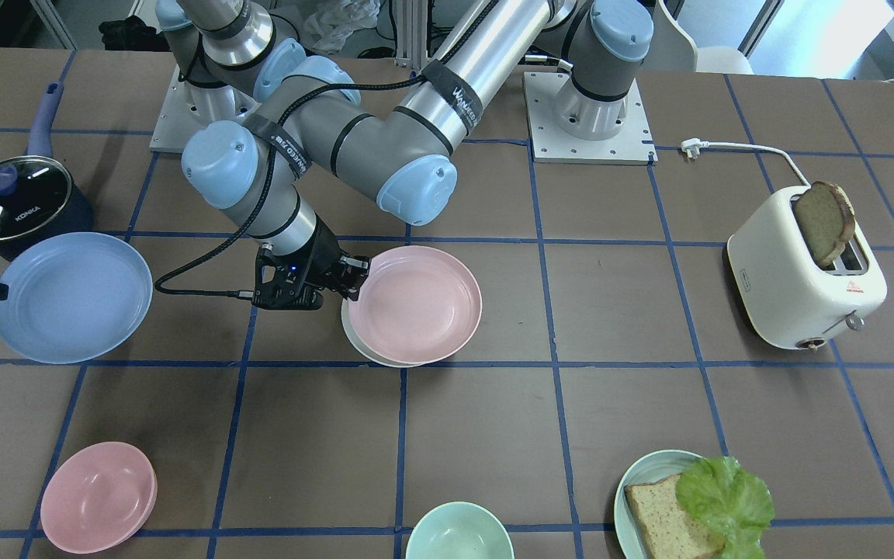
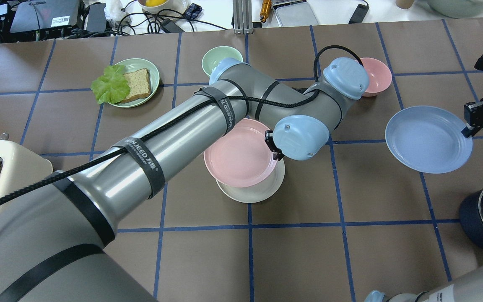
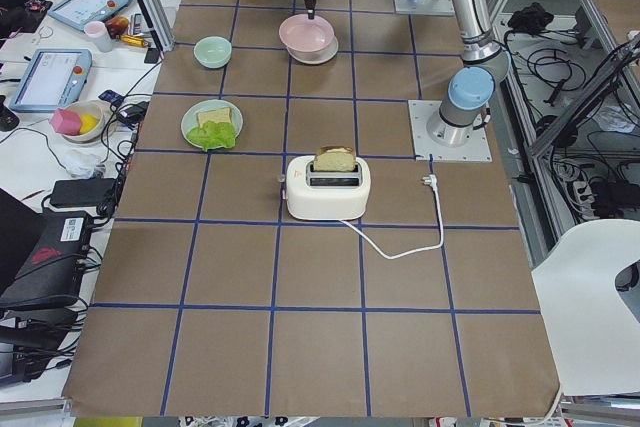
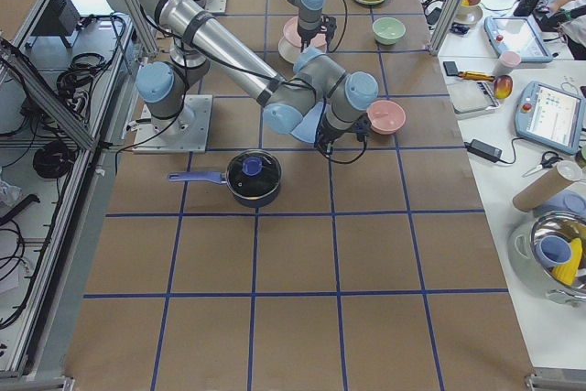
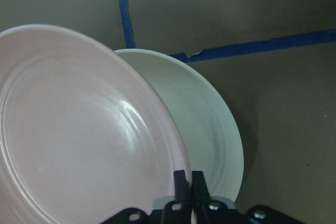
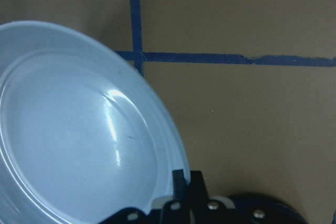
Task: Stack three plates with pink and blue
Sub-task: 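Carry the pink plate with the left gripper onto the cream-white plate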
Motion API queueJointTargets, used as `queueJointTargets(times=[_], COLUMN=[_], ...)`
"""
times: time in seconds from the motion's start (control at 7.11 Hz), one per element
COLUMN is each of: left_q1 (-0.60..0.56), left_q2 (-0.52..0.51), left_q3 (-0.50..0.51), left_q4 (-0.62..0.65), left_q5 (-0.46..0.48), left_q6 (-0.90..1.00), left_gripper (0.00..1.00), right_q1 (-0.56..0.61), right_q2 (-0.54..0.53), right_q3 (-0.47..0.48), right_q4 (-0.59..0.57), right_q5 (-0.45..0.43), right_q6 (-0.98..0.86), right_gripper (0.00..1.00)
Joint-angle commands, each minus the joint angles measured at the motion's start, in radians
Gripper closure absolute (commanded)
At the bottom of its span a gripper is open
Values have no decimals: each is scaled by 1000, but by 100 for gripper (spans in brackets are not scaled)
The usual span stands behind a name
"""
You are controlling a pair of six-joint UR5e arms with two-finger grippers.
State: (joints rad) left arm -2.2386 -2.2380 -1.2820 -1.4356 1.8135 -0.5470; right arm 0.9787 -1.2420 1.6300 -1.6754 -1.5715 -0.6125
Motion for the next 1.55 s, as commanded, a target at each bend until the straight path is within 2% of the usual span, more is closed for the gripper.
queueJointTargets(times=[0.0, 0.56, 1.41], left_q1=[-15, -15, -4], left_q2=[-38, -37, -42], left_q3=[20, 9, 13], left_q4=[-8, -55, -54], left_q5=[-3, -8, -33], left_q6=[1, -1, 1], left_gripper=[100, 100, 100], right_q1=[0, 0, 0], right_q2=[-1, -2, -4], right_q3=[1, -1, -1], right_q4=[0, 11, 11], right_q5=[-2, -4, -2], right_q6=[0, 0, 2], right_gripper=[100, 100, 100])
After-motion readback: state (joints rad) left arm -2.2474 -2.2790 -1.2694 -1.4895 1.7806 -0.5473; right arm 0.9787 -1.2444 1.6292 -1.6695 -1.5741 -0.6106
